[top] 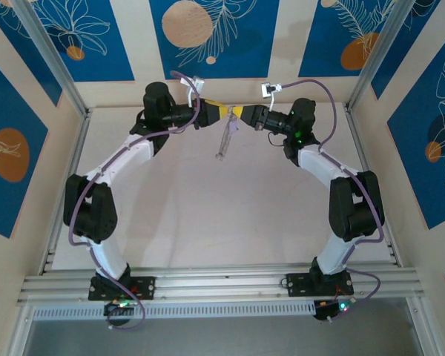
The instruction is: Put the keys on the keyring
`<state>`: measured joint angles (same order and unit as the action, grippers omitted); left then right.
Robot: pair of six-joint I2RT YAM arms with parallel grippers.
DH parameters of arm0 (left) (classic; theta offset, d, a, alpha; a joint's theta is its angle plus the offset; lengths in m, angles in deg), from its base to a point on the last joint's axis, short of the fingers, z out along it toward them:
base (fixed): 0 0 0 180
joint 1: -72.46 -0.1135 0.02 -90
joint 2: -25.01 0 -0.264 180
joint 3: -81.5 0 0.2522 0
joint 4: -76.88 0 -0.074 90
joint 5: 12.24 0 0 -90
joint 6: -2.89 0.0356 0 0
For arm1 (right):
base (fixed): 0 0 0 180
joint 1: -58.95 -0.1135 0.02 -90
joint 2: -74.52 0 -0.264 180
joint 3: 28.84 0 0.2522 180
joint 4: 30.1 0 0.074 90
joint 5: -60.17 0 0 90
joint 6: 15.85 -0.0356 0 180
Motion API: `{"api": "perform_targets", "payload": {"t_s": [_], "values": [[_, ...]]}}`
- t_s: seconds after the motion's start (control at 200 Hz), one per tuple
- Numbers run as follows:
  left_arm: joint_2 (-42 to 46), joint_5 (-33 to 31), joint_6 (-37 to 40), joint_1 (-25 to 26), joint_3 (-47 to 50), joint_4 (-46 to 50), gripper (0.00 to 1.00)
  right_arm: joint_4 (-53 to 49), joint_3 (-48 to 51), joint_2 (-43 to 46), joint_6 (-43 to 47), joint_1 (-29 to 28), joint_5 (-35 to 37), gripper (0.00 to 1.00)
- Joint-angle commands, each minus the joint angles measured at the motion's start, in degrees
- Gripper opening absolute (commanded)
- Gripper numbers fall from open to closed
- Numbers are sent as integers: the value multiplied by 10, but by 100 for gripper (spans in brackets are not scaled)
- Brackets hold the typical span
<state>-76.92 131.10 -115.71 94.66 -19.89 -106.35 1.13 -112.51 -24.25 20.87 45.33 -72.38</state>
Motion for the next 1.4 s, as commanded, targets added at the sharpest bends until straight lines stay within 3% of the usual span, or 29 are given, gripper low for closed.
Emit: {"api": "perform_targets", "payload": {"t_s": [0.0, 0.305, 0.83, 1.395], "values": [[23, 12, 89, -8, -36, 82, 33, -38, -38, -4, 35, 9, -26, 0], [15, 28, 235, -23, -86, 251, 39, -167, -125, -44, 118, 14, -97, 0], [-37, 82, 332, -50, -149, 368, 44, -518, -320, -128, 361, 17, -218, 0], [-100, 135, 328, -48, -231, 408, 45, -541, -353, -153, 383, -1, -256, 0]]}}
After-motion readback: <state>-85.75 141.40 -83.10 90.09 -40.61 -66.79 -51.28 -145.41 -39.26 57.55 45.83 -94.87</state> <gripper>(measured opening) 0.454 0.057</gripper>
